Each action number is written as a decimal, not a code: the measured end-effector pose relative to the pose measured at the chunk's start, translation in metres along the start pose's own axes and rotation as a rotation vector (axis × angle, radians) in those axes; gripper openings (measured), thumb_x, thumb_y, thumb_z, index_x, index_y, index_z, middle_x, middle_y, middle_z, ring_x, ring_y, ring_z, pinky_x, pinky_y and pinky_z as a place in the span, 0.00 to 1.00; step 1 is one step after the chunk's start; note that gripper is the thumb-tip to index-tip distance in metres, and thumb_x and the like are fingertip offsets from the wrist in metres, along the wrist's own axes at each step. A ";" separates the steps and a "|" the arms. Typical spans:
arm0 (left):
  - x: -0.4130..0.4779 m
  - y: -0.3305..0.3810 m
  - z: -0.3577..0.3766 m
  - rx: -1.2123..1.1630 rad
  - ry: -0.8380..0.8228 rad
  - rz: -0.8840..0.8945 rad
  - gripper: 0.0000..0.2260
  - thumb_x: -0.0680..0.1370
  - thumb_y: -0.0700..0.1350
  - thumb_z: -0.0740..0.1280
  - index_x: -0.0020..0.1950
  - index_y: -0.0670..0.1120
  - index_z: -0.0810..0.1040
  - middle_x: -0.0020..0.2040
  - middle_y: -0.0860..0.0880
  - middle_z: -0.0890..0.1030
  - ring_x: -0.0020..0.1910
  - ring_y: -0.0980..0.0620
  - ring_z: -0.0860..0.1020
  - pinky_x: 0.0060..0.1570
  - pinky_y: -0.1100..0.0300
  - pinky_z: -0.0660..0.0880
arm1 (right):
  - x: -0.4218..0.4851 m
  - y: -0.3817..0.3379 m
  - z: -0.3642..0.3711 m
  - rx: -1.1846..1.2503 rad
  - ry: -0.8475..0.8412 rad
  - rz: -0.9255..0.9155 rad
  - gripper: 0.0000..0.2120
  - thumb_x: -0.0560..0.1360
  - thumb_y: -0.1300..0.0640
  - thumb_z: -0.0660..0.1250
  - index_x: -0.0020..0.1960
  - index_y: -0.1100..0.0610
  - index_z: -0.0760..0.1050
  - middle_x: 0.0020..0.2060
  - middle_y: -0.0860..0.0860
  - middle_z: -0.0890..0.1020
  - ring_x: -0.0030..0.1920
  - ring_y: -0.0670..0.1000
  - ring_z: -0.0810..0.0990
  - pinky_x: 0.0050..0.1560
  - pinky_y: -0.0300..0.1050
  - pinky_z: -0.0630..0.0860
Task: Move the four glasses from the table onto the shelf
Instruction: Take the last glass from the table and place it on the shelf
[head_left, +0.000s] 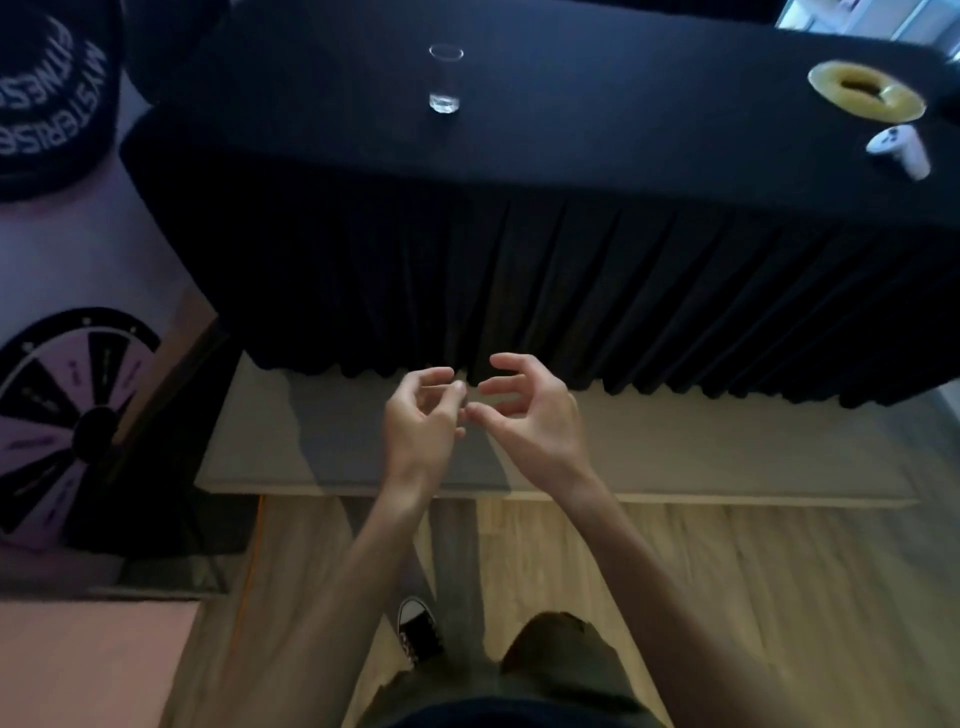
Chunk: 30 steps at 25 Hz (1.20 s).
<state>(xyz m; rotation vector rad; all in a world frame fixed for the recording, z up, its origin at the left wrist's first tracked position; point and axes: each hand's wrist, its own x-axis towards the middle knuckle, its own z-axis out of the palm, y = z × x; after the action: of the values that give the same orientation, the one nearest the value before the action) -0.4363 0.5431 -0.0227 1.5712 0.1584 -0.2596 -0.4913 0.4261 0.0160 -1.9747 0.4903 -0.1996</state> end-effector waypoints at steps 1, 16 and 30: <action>0.016 0.003 0.006 0.027 0.012 -0.003 0.04 0.79 0.43 0.71 0.52 0.49 0.80 0.46 0.47 0.86 0.43 0.52 0.86 0.39 0.55 0.83 | 0.016 -0.001 0.001 0.016 0.007 0.010 0.27 0.72 0.54 0.80 0.68 0.54 0.77 0.51 0.48 0.87 0.47 0.45 0.88 0.50 0.45 0.85; 0.299 0.124 0.109 0.024 0.156 -0.131 0.13 0.83 0.52 0.64 0.56 0.45 0.82 0.55 0.44 0.85 0.54 0.46 0.84 0.56 0.50 0.82 | 0.363 -0.041 0.003 0.105 -0.010 -0.083 0.32 0.72 0.54 0.78 0.73 0.54 0.73 0.61 0.49 0.84 0.58 0.47 0.84 0.61 0.44 0.80; 0.530 0.177 0.145 -0.186 0.215 -0.266 0.21 0.84 0.54 0.60 0.66 0.38 0.76 0.56 0.41 0.81 0.52 0.43 0.84 0.52 0.52 0.83 | 0.601 -0.061 0.091 -0.208 0.102 -0.003 0.40 0.73 0.50 0.75 0.79 0.56 0.62 0.69 0.52 0.79 0.68 0.56 0.78 0.65 0.52 0.76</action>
<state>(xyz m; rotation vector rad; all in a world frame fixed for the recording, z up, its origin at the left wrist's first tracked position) 0.1107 0.3624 0.0085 1.3891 0.5470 -0.2738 0.0985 0.2690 -0.0159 -2.1762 0.5936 -0.2606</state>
